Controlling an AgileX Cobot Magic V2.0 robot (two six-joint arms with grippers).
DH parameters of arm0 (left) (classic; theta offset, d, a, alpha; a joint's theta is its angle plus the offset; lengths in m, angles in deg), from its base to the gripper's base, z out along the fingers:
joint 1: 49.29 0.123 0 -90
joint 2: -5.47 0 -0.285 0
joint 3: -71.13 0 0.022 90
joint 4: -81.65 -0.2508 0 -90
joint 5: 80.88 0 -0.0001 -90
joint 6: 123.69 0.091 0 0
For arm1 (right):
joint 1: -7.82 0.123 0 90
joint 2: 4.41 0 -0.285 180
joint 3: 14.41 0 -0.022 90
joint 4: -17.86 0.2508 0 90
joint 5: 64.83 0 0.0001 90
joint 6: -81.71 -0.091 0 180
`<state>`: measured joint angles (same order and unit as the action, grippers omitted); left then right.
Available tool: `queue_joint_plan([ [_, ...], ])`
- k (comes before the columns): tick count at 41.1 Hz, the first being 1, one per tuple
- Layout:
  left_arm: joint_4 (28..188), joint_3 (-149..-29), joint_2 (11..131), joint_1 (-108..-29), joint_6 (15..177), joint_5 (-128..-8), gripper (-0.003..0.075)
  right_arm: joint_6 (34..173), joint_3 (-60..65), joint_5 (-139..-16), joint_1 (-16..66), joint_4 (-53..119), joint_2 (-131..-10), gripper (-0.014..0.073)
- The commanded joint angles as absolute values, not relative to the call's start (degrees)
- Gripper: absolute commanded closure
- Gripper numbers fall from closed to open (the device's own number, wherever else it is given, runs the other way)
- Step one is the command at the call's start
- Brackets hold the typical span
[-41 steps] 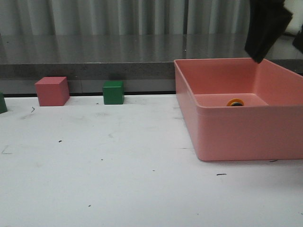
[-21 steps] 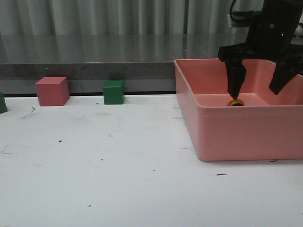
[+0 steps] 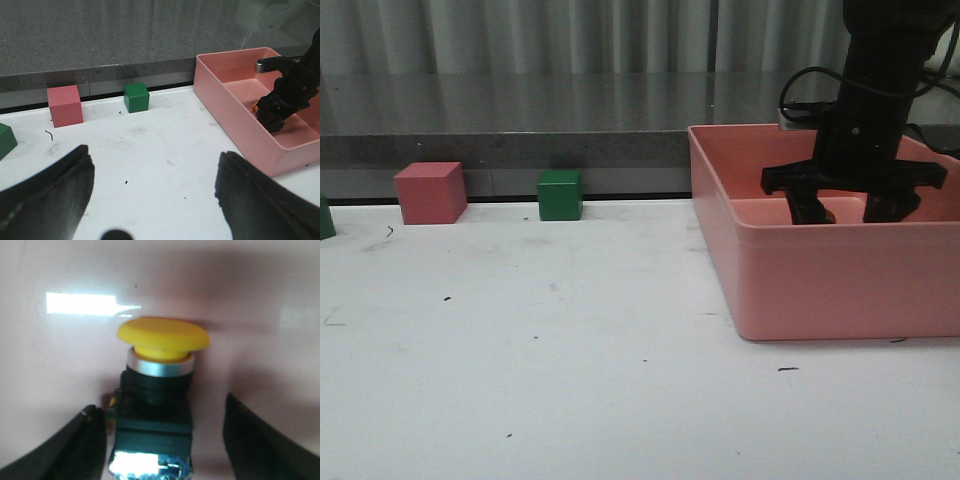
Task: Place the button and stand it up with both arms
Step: 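Lower the right gripper into the pink bin and grasp the yellow-capped button, then lift the button out of the bin and lower it onto the table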
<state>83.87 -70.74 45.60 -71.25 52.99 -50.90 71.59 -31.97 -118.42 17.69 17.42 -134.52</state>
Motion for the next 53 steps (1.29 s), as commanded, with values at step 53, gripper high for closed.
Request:
queue_joint_plan([
  [53,84.4,-72.7,46.1,-71.7,52.3,-55.7,0.0229,49.9,-34.1,-117.5,51.8,19.8,-121.0,0.0348],
])
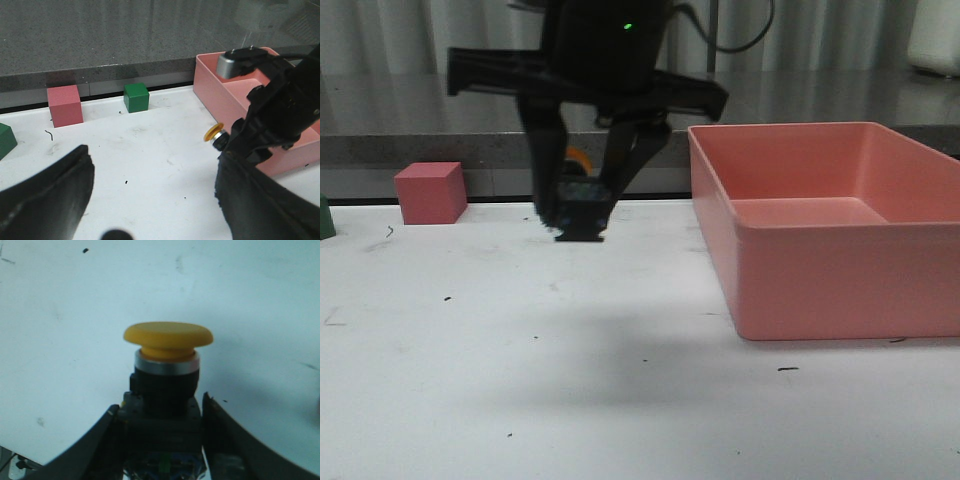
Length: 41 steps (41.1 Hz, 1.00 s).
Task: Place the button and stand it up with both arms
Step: 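Lift the button out of the bin and lower it onto the table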
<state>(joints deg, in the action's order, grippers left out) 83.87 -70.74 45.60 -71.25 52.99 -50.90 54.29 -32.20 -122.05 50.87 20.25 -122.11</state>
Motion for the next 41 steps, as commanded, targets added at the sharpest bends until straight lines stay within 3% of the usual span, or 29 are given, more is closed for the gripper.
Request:
queue_joint_plan([
  [1,84.4,-72.7,46.1,-71.7,52.3,-55.7,0.0229,49.1,-34.1,-116.9,52.1,19.9,-121.6,0.0347],
  [17,84.4,-72.7,46.1,-71.7,52.3,-55.7,0.0229,43.9,-34.1,-104.8,54.2,25.4,-129.3,0.0345],
  [37,84.4,-72.7,46.1,-71.7,52.3,-55.7,0.0229,43.7,-34.1,-104.6,54.2,26.0,-132.1,0.0344],
  [41,84.4,-72.7,46.1,-71.7,52.3,-55.7,0.0229,43.7,-34.1,-104.6,54.2,26.0,-132.1,0.0294],
])
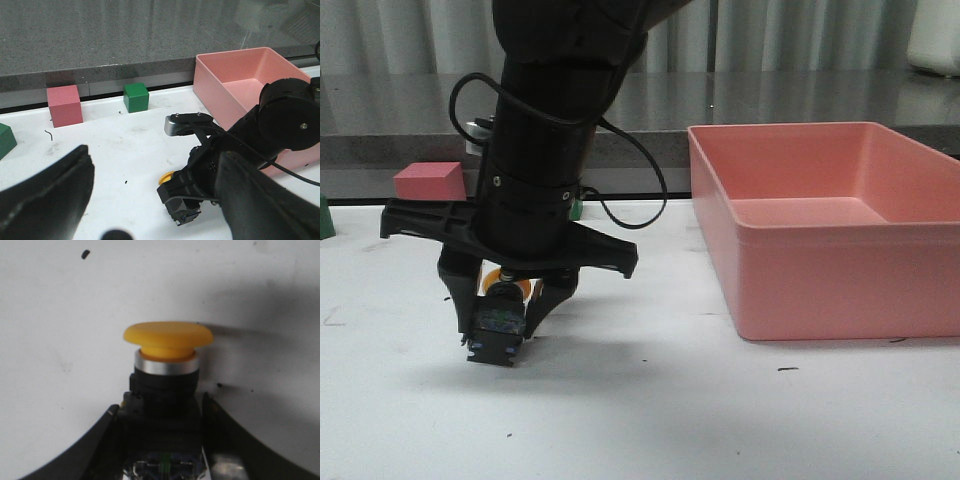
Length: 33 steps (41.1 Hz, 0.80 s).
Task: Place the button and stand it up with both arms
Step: 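Lift the button out of the bin and lower it onto the table, then open the right gripper and raise it away from the button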
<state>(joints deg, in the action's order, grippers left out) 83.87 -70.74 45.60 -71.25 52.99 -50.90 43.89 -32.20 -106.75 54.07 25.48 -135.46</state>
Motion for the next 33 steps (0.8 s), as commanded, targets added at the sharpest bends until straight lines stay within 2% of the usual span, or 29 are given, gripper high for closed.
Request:
queue_joint_plan([
  [1,84.4,-72.7,46.1,-71.7,52.3,-55.7,0.0229,43.7,-34.1,-104.6,54.2,26.0,-132.1,0.0266],
  [4,84.4,-72.7,46.1,-71.7,52.3,-55.7,0.0229,43.7,-34.1,-104.6,54.2,26.0,-132.1,0.019],
  [8,84.4,-72.7,46.1,-71.7,52.3,-55.7,0.0229,43.7,-34.1,-104.5,54.2,26.2,-132.1,0.0133],
  [19,84.4,-72.7,46.1,-71.7,52.3,-55.7,0.0229,43.9,-34.1,-107.4,54.0,25.2,-130.5,0.0131],
  [29,84.4,-72.7,46.1,-71.7,52.3,-55.7,0.0229,45.0,-34.1,-114.0,54.0,15.2,-122.3,0.0132],
  [33,84.4,-72.7,46.1,-71.7,52.3,-55.7,0.0229,51.0,-33.3,-117.5,54.0,11.5,-117.9,0.0132],
])
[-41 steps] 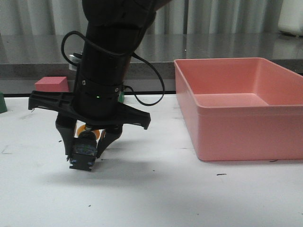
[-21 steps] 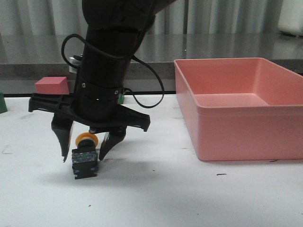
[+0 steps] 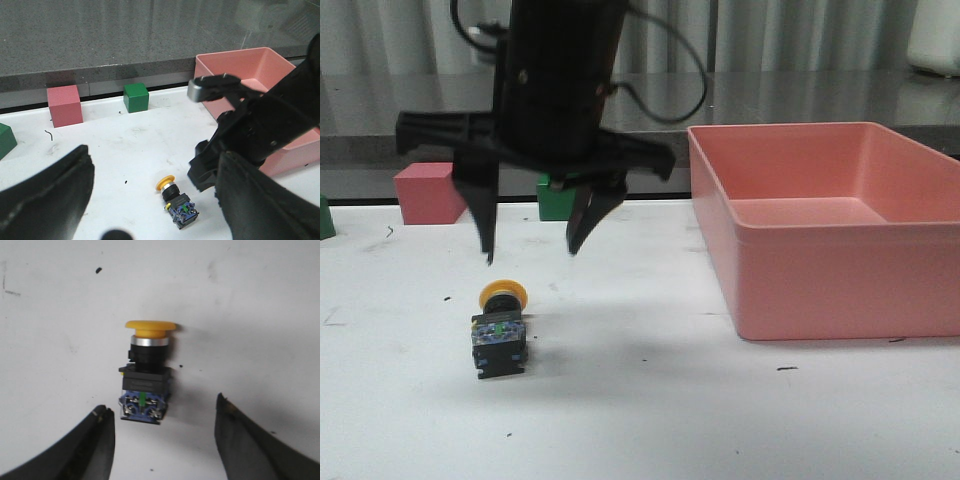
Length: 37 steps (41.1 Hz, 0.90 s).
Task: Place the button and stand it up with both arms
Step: 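Open the right gripper and raise it away from the button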
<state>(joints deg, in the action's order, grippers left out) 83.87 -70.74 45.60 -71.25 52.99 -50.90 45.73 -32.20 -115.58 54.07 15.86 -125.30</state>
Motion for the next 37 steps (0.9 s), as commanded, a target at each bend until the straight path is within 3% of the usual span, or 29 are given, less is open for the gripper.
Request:
queue_joint_plan([
  [1,84.4,-72.7,46.1,-71.7,52.3,-55.7,0.0229,53.0,-33.0,-117.8,54.0,11.2,-116.6,0.0132],
  [23,84.4,-72.7,46.1,-71.7,52.3,-55.7,0.0229,85.5,-0.3,-106.9,53.5,11.3,-73.1,0.0183],
  [37,84.4,-72.7,46.1,-71.7,52.3,-55.7,0.0229,86.5,6.9,-110.6,53.7,15.6,-56.0,0.0183],
])
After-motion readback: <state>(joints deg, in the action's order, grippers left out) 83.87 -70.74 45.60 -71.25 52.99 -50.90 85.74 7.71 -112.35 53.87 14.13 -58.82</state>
